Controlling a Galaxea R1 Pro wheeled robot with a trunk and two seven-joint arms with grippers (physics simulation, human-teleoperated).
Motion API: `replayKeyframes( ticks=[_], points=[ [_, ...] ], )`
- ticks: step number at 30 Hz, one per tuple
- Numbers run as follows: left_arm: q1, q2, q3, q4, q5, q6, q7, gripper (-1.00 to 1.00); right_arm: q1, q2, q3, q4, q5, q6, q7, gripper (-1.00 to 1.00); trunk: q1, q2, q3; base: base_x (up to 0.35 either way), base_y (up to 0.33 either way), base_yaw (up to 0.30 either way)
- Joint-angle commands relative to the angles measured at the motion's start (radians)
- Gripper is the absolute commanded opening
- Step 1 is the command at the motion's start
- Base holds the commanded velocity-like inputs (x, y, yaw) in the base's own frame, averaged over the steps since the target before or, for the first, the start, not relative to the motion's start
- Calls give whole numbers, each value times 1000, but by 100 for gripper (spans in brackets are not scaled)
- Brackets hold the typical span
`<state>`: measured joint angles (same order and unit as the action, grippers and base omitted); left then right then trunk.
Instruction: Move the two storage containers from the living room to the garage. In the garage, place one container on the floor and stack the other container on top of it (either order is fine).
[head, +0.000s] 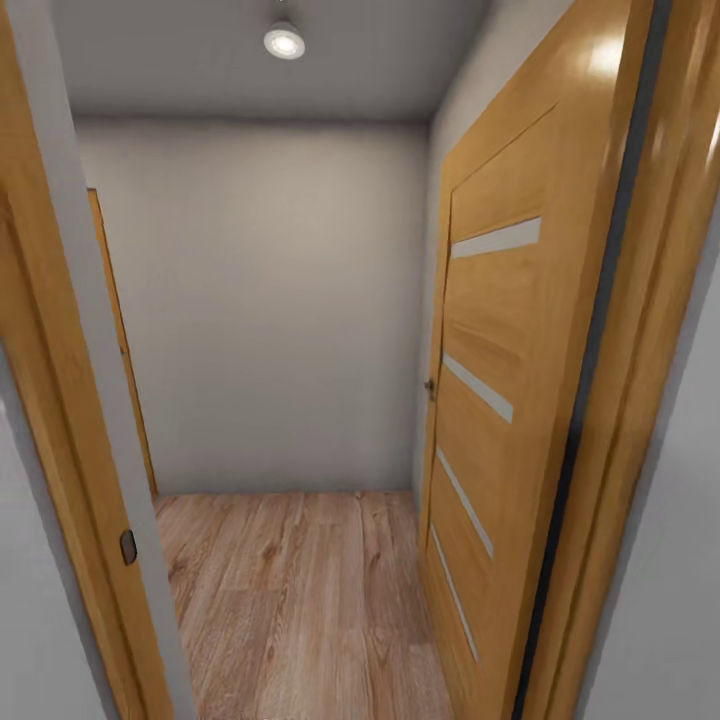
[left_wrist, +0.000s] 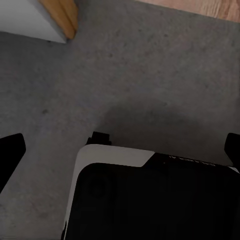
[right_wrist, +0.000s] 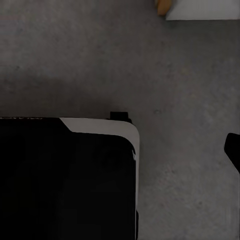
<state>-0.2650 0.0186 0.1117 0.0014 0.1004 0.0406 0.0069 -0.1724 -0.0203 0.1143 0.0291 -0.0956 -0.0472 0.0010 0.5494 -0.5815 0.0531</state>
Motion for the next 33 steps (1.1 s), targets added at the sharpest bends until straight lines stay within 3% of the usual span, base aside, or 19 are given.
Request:
replayKeyframes(
  ticks=[1, 12, 19, 33],
  points=[
    [0, 0, 3, 0, 10, 4, 1, 100, -1, 0, 8, 3, -10, -5, -1, 100, 0, -1, 0, 0, 0, 267],
    [0, -2, 3, 0, 10, 3, 1, 100, -1, 3, 8, 3, -10, -4, -1, 100, 0, -1, 0, 0, 0, 260],
    [0, -2, 3, 0, 10, 0, 1, 100, -1, -1, 8, 3, -12, -2, -2, 100, 0, -1, 0, 15, 0, 54],
    [0, -1, 3, 0, 10, 1, 1, 100, -1, -5, 8, 3, -11, -7, -3, 100, 0, -1, 0, 285, 0, 2]
  ],
)
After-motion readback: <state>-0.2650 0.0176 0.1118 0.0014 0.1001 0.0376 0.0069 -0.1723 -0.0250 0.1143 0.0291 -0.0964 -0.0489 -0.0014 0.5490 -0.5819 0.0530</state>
